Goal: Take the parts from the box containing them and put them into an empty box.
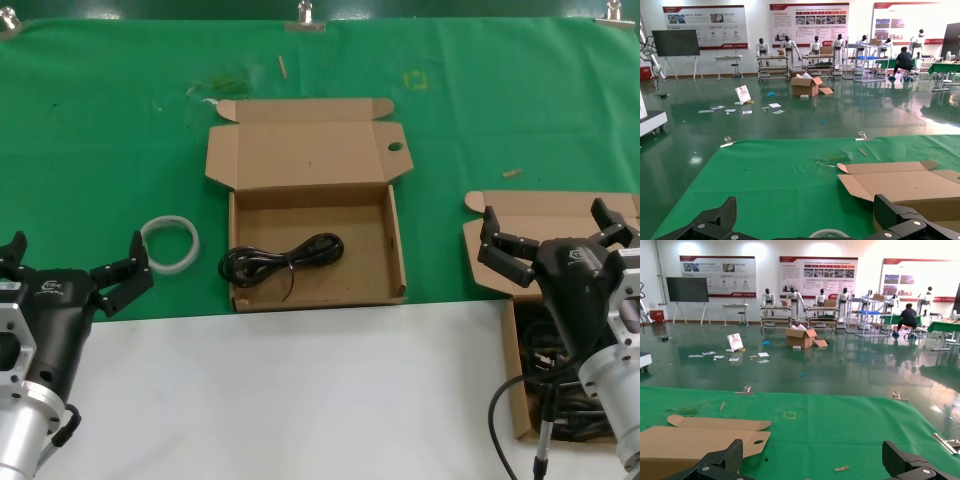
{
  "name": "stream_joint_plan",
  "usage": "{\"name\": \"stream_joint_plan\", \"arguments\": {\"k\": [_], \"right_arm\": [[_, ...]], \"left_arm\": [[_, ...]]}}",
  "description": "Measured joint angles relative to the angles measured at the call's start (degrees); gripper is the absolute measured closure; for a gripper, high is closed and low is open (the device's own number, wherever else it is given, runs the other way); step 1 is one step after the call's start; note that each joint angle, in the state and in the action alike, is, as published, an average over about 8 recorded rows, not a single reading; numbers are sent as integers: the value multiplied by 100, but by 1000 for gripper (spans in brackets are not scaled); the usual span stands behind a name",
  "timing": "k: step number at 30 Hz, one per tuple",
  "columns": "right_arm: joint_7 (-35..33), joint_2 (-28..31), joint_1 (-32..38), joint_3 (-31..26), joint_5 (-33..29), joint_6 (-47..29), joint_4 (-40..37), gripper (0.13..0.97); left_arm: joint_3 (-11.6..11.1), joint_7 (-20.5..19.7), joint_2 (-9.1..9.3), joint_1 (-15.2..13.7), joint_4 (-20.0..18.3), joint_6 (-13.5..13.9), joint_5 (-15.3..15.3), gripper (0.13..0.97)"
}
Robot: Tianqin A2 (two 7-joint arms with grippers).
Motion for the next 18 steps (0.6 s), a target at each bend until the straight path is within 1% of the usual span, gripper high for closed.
{"name": "stream_joint_plan", "arguments": {"k": [18], "right_arm": [[0, 0, 0, 0, 0, 0, 0, 129]], "left_arm": [[0, 1, 0, 0, 0, 0, 0, 132]]}}
